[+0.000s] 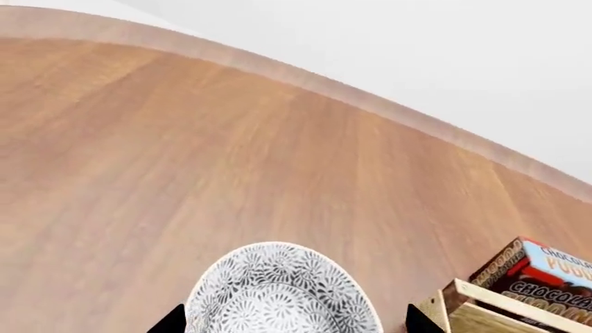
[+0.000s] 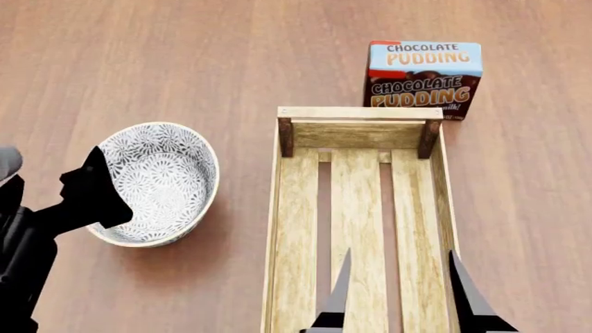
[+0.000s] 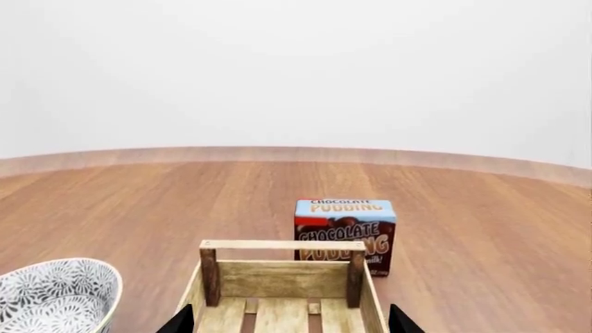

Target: Pick up the bowl on the left and put it in the tray.

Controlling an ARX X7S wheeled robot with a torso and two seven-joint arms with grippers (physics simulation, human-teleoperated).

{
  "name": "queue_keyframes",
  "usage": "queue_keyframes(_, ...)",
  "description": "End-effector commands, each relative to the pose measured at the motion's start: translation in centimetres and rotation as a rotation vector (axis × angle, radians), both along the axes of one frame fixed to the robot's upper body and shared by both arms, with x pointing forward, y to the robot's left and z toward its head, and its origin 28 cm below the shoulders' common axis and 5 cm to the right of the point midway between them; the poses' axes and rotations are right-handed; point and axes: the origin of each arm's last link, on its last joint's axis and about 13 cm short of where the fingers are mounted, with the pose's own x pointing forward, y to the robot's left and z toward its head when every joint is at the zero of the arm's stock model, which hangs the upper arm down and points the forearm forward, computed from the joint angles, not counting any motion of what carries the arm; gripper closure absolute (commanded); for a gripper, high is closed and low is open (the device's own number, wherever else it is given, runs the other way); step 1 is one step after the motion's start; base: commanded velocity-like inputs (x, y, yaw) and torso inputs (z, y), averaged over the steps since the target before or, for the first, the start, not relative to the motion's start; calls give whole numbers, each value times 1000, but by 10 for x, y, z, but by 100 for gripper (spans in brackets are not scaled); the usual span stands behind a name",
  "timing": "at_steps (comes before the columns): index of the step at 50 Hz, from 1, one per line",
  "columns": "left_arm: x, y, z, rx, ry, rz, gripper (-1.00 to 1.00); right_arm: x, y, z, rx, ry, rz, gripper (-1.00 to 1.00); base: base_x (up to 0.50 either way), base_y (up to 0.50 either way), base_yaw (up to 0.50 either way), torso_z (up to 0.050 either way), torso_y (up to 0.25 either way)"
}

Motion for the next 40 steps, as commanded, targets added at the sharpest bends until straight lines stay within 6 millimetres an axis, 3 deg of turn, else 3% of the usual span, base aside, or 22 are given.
queue_keyframes(1,17,-2,-3,-58,38,-9,-100,-2,-1,5,-2,-16,5,-100,0,0,0,0,0)
queue_keyframes(22,35,-2,-8,-100,107,46,-100,-3,-1,6,0,-18,2,-100,0,0,0,0,0)
queue_keyframes(40,44,-3,-29,-133,181,47,-100,-5,-2,7,3,-21,2,-100,0,0,0,0,0)
